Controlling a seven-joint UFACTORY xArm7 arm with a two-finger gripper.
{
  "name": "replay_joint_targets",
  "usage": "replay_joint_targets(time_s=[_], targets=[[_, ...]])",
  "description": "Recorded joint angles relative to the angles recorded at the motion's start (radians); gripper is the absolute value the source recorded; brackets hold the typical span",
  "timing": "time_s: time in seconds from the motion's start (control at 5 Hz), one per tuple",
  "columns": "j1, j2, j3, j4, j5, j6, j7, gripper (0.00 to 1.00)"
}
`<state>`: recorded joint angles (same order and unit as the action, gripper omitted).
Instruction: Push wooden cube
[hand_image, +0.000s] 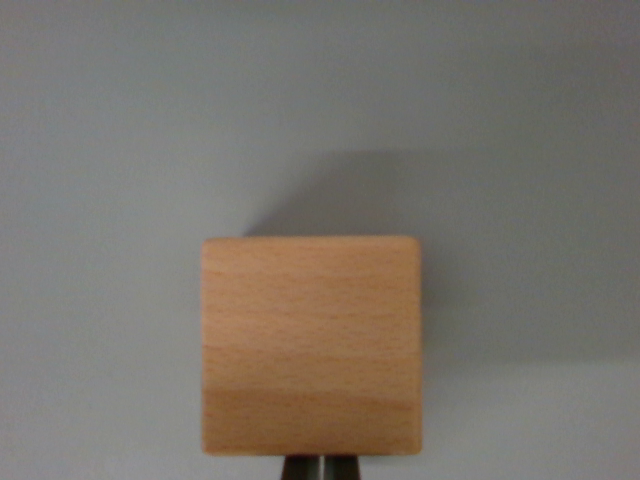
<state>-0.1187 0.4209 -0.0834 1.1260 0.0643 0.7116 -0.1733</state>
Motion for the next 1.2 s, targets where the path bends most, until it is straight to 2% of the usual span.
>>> replay_joint_targets(time_s=[0.2,0.4,0.6,0.8,1.0,1.2], targets=[[0.0000,0.000,0.000,0.000,0.0000,0.000,0.000,1.00],[0.0013,0.028,0.003,0.043,0.0013,0.015,0.004,1.00],[0.0013,0.028,0.003,0.043,0.0013,0.015,0.004,1.00],[0.0025,0.054,0.005,0.084,0.0025,0.029,0.008,1.00],[0.0025,0.054,0.005,0.084,0.0025,0.029,0.008,1.00],[0.0035,0.078,0.007,0.120,0.0036,0.042,0.011,1.00]])
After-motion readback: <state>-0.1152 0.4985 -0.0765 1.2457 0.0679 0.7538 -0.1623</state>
